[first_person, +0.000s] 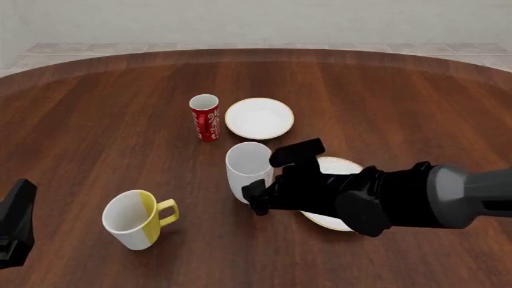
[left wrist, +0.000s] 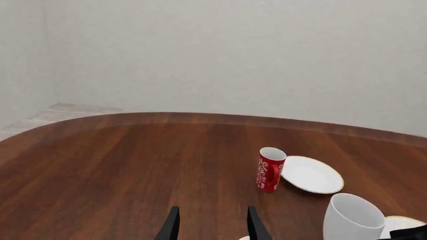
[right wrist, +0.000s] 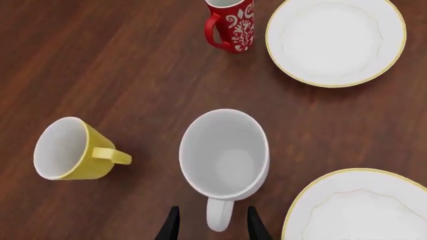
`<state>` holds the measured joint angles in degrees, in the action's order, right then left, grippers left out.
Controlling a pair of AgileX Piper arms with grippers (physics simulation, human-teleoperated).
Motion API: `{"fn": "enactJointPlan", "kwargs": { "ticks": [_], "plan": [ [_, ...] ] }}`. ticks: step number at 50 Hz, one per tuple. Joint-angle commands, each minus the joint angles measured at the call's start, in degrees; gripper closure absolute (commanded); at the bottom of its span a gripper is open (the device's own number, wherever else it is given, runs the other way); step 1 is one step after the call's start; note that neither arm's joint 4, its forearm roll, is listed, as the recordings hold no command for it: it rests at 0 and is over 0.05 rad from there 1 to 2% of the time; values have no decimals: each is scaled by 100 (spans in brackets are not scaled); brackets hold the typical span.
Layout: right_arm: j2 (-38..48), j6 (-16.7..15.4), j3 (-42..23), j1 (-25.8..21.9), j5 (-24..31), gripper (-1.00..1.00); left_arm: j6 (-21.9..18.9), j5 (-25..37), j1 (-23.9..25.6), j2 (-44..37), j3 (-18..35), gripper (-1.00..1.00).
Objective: Put the white mug on the left plate.
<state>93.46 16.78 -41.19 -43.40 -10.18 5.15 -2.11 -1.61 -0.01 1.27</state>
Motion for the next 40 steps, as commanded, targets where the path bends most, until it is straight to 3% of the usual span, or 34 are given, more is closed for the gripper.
{"fn": "enactJointPlan", "kwargs": {
  "ticks": [1, 40],
  "plan": [
    [85, 50, 46, -22, -62, -100, -5, -1, 9, 0, -8, -100],
    [477, 127, 98, -62, -252, -100, -18, 12, 43, 0, -31, -100]
  ]
}}
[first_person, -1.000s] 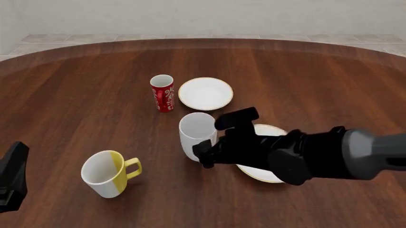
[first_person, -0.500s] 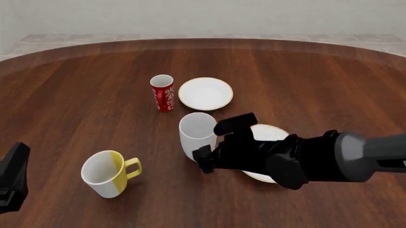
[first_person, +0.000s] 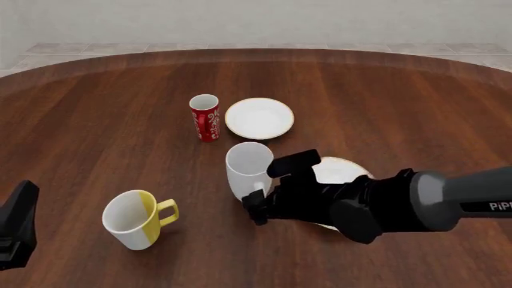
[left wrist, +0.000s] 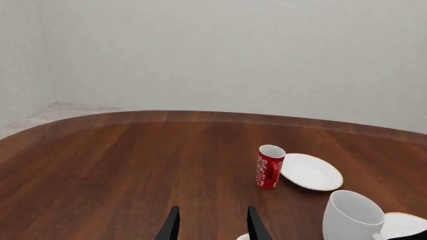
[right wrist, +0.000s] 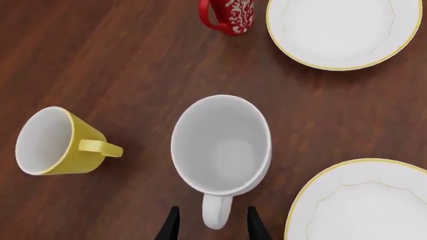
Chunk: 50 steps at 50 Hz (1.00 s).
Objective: Put the white mug on the left plate.
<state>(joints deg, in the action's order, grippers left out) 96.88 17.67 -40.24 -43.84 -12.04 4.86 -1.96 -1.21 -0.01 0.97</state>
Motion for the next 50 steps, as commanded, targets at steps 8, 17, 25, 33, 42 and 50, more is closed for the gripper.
{"fn": "enactJointPlan", "kwargs": {
  "ticks": [8, 17, 25, 33, 42, 50],
  "plan": [
    [184, 38, 29, -25, -98, -100, 24, -8, 8, 0, 6, -100],
    [227, 74, 29, -80, -132, -100, 20, -17, 10, 0, 9, -100],
    [-163, -345, 20, -234, -75, 100, 15, -21, -4, 0, 8, -100],
    [-443, -858, -42, -437, -74, 100, 16, -22, -24, 0, 19, -100],
    [-731, -1249, -51, -364, -12, 100, 20, -16, -22, 0, 23, -100],
    [-1074, -1551, -132, -307, 208, 100, 29, -14, -21, 0, 24, -100]
  ]
}}
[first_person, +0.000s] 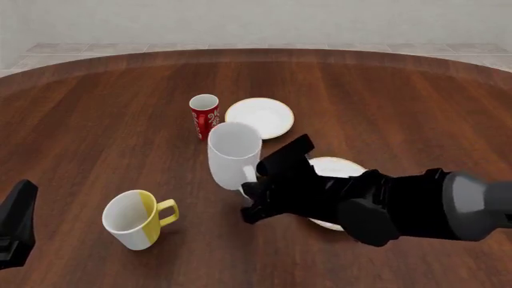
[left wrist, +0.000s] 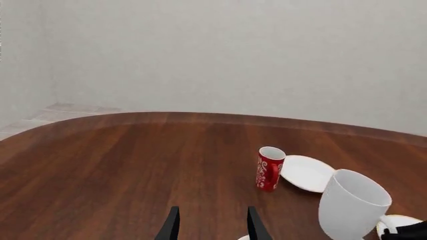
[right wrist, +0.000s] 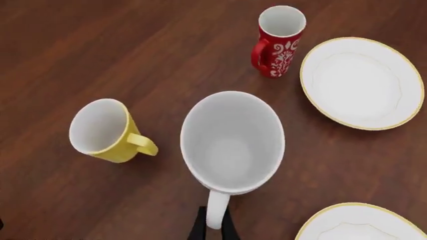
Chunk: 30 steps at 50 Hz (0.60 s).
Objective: Put the white mug on the left plate.
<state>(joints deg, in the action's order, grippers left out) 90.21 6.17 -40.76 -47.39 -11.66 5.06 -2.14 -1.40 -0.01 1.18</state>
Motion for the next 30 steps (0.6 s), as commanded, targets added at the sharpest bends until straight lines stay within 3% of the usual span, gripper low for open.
{"fn": "enactJointPlan", "kwargs": {
  "ticks": [1, 8, 10, 12, 14, 22, 25, 30],
  "plan": [
    [-446, -424, -85, 76, 206, 100, 6, 3, -1, 0, 4, -100],
    [-709, -514, -213, 188, 535, 100, 20, -2, 0, 0, 3, -100],
    [-925, -319, -211, 236, 579, 100, 21, -1, -8, 0, 1, -100],
    [-904, -678, -353, 283, 751, 100, 22, -2, -5, 0, -1, -100],
    [-1019, -584, -440, 411, 915, 100, 20, -5, -8, 0, 2, -100],
    [-1368, -825, -749, 662, 1407, 100, 13, 0, -15, 0, -8, -100],
    [-1529, -1267, -935, 848, 1686, 100, 17, 3, -32, 0, -5, -100],
    [-1695, -1375, -1135, 936, 1851, 100, 1, 6, -39, 0, -4, -100]
  ]
}}
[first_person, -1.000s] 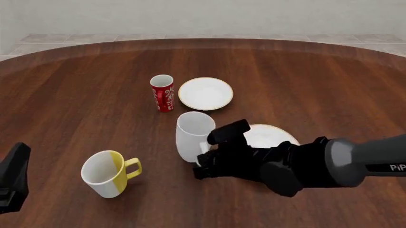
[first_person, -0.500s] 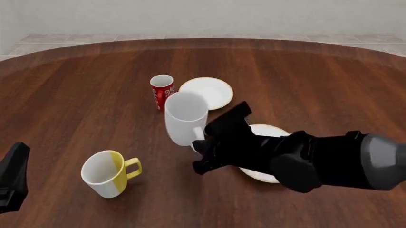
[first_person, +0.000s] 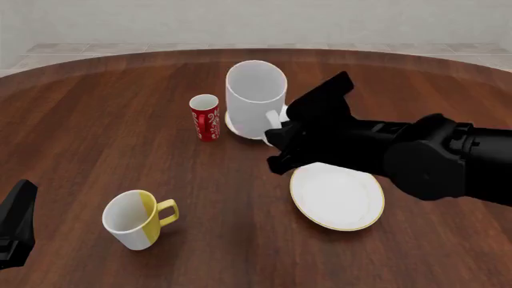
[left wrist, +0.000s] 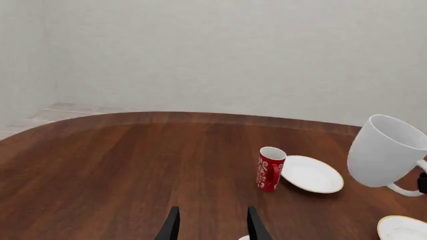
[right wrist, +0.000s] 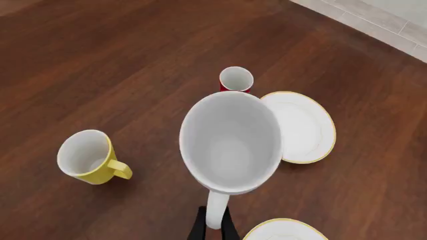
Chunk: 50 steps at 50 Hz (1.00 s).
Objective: Put the white mug on the left plate.
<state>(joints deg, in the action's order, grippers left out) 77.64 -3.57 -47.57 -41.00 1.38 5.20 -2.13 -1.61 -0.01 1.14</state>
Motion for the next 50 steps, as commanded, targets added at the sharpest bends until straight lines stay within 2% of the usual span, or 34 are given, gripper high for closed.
{"fn": "enactJointPlan", "kwargs": {
  "ticks": [1, 12, 13, 22, 26, 27, 28, 30, 42, 50],
  "plan": [
    [-474, -321, -477, 340, 562, 100, -7, 7, -24, 0, 2, -100],
    [-443, -316, -853, 522, 920, 100, -17, 19, -24, 0, -12, -100],
    [-365, -225, -957, 545, 1025, 100, -21, 19, -21, 0, -13, -100],
    [-146, -354, -1213, 663, 1140, 100, -65, 20, -45, 0, -20, -100],
    [56, -301, -1455, 676, 1315, 100, -77, 25, -54, 0, -21, -100],
    [166, -126, -1588, 640, 1433, 100, -82, 26, -61, 0, -20, -100],
    [165, -195, -1619, 672, 1420, 100, -81, 29, -66, 0, -20, -100],
    [255, -96, -1760, 712, 1488, 100, -88, 32, -77, 0, -21, -100],
    [832, -56, -2545, 836, 1859, 100, -120, 31, -109, 0, -22, -100],
    [1102, -8, -2812, 859, 1934, 100, -123, 32, -124, 0, -9, -100]
  ]
}}
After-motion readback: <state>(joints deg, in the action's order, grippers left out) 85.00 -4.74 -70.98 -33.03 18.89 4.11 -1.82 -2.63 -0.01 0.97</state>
